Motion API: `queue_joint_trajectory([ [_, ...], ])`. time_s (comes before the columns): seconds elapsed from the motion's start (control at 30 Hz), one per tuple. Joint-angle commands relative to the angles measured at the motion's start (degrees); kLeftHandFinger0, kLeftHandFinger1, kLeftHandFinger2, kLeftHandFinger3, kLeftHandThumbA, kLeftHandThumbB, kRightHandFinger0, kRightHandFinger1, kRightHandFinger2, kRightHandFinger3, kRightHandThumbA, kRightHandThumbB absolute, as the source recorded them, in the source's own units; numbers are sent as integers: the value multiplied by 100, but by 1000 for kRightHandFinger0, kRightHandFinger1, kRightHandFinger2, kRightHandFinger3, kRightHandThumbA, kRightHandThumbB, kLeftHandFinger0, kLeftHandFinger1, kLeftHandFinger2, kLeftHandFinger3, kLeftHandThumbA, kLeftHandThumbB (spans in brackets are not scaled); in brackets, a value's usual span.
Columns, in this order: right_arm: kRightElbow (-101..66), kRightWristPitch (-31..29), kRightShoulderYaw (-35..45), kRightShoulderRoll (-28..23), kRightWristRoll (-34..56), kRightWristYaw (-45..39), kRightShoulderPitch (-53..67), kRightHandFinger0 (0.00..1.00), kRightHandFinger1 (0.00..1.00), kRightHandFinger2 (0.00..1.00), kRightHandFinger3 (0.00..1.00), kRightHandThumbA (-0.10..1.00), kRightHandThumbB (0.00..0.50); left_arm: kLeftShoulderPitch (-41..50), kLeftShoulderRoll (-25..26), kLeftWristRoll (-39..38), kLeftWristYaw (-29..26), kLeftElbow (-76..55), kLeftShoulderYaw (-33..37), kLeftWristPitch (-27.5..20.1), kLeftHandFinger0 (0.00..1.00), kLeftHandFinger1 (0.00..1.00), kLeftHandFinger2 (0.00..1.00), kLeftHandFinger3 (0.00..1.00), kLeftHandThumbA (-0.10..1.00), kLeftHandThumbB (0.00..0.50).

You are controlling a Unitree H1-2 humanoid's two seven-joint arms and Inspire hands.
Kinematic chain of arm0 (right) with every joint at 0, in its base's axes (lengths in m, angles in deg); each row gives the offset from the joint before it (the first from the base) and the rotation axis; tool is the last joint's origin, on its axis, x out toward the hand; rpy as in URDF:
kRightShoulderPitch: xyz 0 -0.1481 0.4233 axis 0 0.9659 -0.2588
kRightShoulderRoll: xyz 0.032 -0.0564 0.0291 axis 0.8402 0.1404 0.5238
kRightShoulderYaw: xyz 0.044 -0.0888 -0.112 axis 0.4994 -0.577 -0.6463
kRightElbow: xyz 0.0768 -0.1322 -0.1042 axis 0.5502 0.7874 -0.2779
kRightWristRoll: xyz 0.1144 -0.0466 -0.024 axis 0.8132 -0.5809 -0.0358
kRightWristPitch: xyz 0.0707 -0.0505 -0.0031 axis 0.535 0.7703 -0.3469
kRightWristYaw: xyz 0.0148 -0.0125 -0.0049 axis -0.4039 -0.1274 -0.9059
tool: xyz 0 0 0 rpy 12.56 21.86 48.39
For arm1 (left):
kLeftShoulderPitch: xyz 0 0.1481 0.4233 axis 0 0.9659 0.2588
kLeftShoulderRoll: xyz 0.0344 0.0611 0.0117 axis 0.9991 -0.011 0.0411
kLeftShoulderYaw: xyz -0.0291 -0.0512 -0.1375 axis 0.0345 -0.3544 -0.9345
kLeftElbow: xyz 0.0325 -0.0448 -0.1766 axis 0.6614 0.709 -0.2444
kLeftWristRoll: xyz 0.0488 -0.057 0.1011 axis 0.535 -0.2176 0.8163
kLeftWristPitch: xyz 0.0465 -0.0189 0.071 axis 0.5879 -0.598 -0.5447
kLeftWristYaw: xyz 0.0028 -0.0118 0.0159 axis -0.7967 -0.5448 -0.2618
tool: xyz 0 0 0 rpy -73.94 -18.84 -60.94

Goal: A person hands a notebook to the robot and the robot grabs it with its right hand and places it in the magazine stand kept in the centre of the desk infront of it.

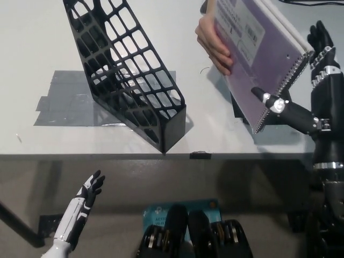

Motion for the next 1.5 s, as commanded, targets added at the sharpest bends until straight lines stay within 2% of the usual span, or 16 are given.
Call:
queue_joint_trajectory([
  [0.0, 204, 49, -58, 107, 177, -30, -460, 1000, 1000, 1000, 1000, 1000, 252, -113, 105, 9, 89, -63, 8, -214, 1000, 1000, 1000, 1000, 1000, 500],
  [0.27, 539, 193, 6, 211, 380, -23, -917, 1000, 1000, 1000, 1000, 1000, 182, -139, 128, -30, 119, -86, 5, -214, 1000, 1000, 1000, 1000, 1000, 500],
  [0.63, 777, 316, 18, 316, 313, 142, -1253, 1000, 1000, 1000, 1000, 1000, 176, -147, 124, -124, 163, -77, -26, -214, 1000, 1000, 1000, 1000, 1000, 500],
  [0.73, 832, 506, -5, 332, 37, 316, -1268, 1000, 1000, 1000, 1000, 1000, 214, -151, 125, -114, 167, -71, -32, -214, 1000, 1000, 1000, 1000, 1000, 500],
  [0.77, 810, 713, -21, 333, -106, 384, -1269, 1000, 1000, 1000, 1000, 1000, 208, -151, 127, -98, 159, -75, -32, -214, 1000, 1000, 1000, 1000, 1000, 500],
  [0.8, 802, 881, -21, 350, -187, 440, -1280, 1000, 1000, 1000, 1000, 1000, 172, -150, 128, -99, 162, -79, -32, -214, 1000, 1000, 1000, 1000, 1000, 500],
  [0.83, 809, 1082, -42, 342, -280, 466, -1298, 719, 799, 879, 854, 1000, 56, -148, 128, -101, 167, -86, -33, -213, 1000, 1000, 1000, 1000, 1000, 500],
  [0.87, 881, 1477, -91, 271, -332, 386, -1340, 432, 478, 544, 540, 1000, 11, -147, 130, -93, 167, -93, -30, -214, 1000, 1000, 1000, 1000, 1000, 500],
  [0.9, 940, 1651, -112, 238, -336, 335, -1362, 49, 81, 142, 154, 950, 0, -150, 133, -89, 166, -92, -28, -214, 1000, 1000, 1000, 1000, 1000, 500],
  [0.93, 966, 1697, -116, 235, -340, 331, -1369, 10, 16, 36, 58, 920, 0, -153, 134, -90, 167, -92, -28, -214, 1000, 1000, 1000, 1000, 1000, 500],
  [0.97, 1091, 1820, -148, 218, -397, 334, -1398, 0, 1, 1, 2, 904, 0, -166, 135, -106, 182, -90, -26, -214, 1000, 1000, 1000, 1000, 1000, 500],
  [1.0, 1151, 1888, -155, 219, -382, 324, -1415, 0, 0, 0, 0, 904, 0, -182, 135, -118, 190, -86, -26, -214, 1000, 1000, 1000, 1000, 1000, 500],
  [1.1, 1295, 1859, -107, 319, -109, 245, -1386, 0, 0, 36, 34, 964, 0, -197, 128, -133, 188, -67, -41, -214, 1000, 1000, 1000, 1000, 1000, 500],
  [1.23, 1253, 1781, -41, 368, 37, 225, -1326, 0, 0, 194, 168, 985, 0, -198, 128, -106, 182, -60, -37, -214, 1000, 1000, 1000, 1000, 1000, 500],
  [1.4, 1159, 1750, 78, 436, 223, 209, -1300, 0, 0, 185, 195, 983, 0, -196, 141, -85, 201, -69, -28, -214, 1000, 1000, 1000, 1000, 1000, 500],
  [1.47, 1117, 1773, 93, 444, 268, 193, -1297, 0, 0, 91, 144, 982, 0, -196, 140, -82, 203, -69, -31, -214, 1000, 1000, 1000, 1000, 1000, 500],
])
